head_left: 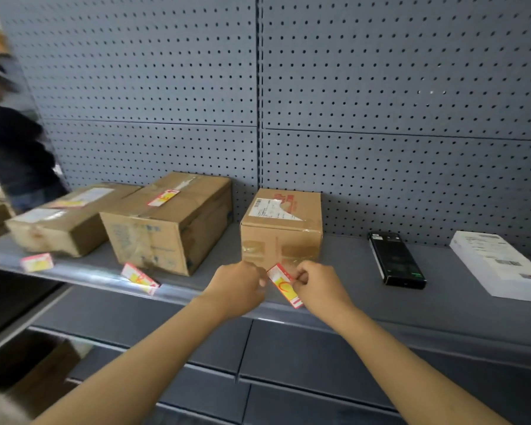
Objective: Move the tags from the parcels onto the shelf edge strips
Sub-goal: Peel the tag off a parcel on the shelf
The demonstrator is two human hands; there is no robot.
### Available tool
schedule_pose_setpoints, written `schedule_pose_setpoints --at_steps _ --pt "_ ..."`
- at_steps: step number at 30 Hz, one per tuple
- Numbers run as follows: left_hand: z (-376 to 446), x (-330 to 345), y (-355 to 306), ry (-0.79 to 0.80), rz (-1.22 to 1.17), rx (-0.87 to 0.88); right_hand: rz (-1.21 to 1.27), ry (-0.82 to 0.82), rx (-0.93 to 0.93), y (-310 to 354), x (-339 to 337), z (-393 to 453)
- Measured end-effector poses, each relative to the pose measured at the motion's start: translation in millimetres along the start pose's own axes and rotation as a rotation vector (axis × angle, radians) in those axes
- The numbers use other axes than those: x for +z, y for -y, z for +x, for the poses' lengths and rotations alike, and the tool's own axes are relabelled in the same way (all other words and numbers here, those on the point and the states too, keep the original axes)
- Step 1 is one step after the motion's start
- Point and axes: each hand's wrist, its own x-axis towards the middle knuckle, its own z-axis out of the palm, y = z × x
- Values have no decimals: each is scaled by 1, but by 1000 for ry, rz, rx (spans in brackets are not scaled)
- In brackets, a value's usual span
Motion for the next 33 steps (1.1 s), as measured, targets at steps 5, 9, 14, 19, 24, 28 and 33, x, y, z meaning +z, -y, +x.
schedule_pose_setpoints --at_steps 5,9,14,19,24,28,33 --pt "-3 13 1 25 21 21 25 5 -35 3 14 -3" --pt "2 27 1 32 42 51 25 -23 -29 1 19 -4" --pt "8 35 5 -26 62 111 32 -59 -8 -1 19 -2" --pt "6 43 10 11 90 181 0 -69 -19 1 24 -4" --pt "3 49 14 7 121 272 -20 -67 -5 -1 26 -4" --pt "-1 53 15 -24 116 305 -18 -67 7 -1 30 -5" --pt "-1 55 12 -16 129 304 -27 -72 16 -3 31 -6"
